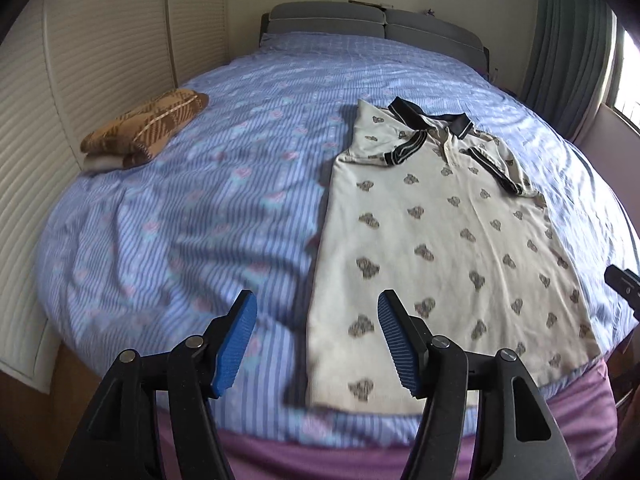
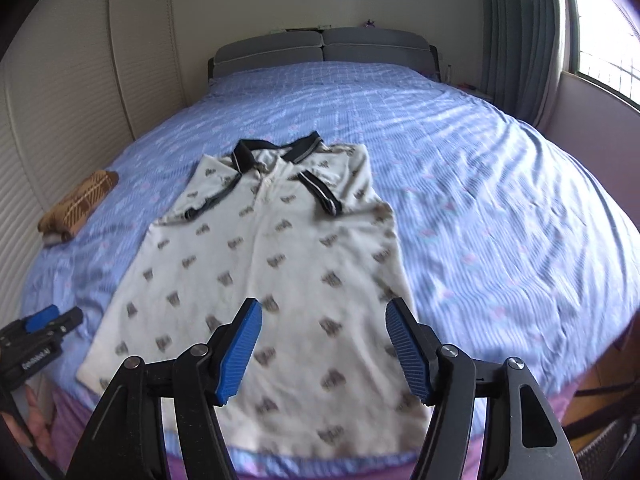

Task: Fold small clothes
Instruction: 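Move both grippers to the hem of the narrowed shirt, then close both grippers on the shirt hem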

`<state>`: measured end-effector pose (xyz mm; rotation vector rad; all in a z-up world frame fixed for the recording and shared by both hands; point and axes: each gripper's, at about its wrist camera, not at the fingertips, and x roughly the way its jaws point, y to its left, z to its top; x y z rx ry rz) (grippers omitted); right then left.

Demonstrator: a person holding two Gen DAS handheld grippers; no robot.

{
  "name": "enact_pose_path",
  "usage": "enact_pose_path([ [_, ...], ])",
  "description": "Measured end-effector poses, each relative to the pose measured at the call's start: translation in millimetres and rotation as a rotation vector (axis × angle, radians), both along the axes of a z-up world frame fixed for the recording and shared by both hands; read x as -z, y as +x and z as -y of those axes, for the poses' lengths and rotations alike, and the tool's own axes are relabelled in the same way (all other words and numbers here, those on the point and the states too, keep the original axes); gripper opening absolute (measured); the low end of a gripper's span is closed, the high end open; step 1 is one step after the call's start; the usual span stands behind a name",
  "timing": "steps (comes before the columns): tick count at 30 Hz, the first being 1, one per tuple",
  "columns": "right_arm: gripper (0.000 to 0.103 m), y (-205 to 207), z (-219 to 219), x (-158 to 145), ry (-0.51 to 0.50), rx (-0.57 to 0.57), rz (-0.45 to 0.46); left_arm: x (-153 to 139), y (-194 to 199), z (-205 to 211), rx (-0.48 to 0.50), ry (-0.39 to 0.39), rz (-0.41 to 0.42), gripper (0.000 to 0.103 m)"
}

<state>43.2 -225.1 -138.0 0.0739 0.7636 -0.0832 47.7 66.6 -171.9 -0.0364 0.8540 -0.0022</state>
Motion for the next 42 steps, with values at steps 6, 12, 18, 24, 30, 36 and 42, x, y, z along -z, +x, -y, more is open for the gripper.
enact_pose_path([
  [6,0.065,-33.9,20.4,22.2,-0.012,0.036,-0.045,10.7,-18.3,5.8,0.0,0.032,-0.017,0.062],
  [12,0.065,-49.2,44.3,33.8,0.047,0.104,-0.087,19.2,-23.8,-0.2,-0.039,0.034,-0.052,0.062],
  [18,0.065,-54.6,52.1,41.3,0.056,0.149,-0.102,31.2,-24.3,-3.4,-0.051,0.018,-0.088,0.062],
  [24,0.065,-52.0,56.8,54.3,0.064,0.163,-0.15,42.6,-20.3,-1.9,-0.046,0.004,-0.118,0.062],
  [30,0.06,-45.4,62.5,66.3,0.082,0.185,-0.196,45.8,-17.4,-0.1,-0.041,0.011,-0.127,0.062],
  [36,0.049,-41.8,68.7,76.8,0.112,0.206,-0.237,45.2,-17.3,0.0,-0.04,0.003,-0.125,0.057],
  [42,0.048,-39.9,67.8,77.6,0.115,0.197,-0.24,46.0,-16.6,0.8,-0.028,-0.006,-0.13,0.034],
])
